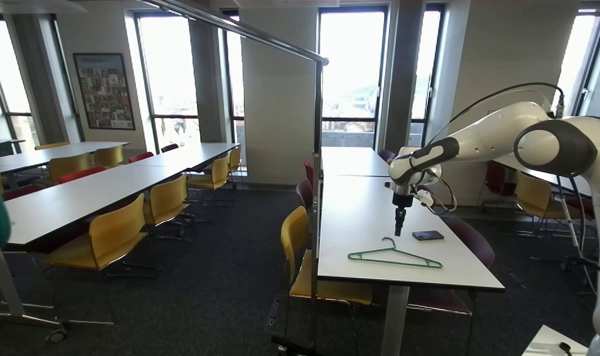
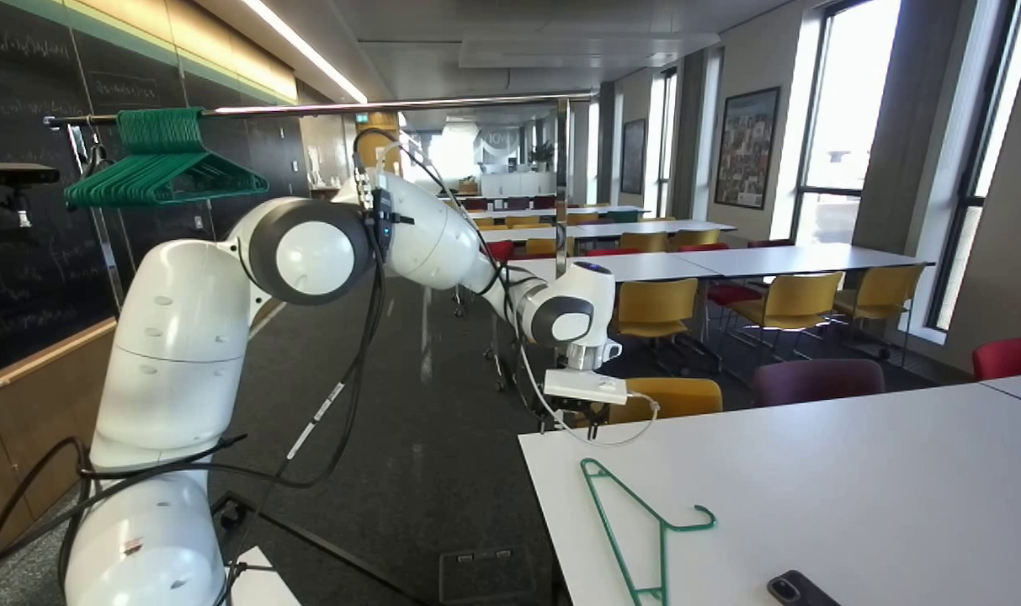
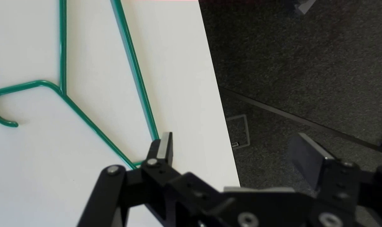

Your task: Put the coat hanger on the rack

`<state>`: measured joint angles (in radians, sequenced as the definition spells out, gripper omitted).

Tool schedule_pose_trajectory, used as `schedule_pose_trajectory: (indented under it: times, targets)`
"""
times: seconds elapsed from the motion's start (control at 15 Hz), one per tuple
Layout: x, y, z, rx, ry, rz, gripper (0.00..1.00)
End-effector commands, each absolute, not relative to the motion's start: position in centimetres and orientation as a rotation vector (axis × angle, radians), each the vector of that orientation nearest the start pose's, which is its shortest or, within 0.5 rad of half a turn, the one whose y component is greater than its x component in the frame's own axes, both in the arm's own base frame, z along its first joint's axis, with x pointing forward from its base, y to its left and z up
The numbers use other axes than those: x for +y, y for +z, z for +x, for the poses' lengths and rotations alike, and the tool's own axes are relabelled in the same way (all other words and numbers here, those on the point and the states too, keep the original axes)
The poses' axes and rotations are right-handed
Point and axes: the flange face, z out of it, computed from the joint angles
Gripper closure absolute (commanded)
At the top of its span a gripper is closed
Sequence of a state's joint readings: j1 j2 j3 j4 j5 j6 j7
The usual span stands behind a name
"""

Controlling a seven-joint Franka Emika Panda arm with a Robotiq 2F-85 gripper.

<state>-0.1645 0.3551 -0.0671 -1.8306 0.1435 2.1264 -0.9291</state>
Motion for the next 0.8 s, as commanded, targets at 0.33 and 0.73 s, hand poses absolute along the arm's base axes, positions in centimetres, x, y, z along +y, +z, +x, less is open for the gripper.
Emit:
schedule_pose_trajectory:
  times: [0.33,0.73]
  targets:
    - [-15.7,29.4,64.7,-1.007,0.002,-2.893,0.0]
    - [-16.4,26.0,66.4,-1.099,0.026,-2.96,0.0]
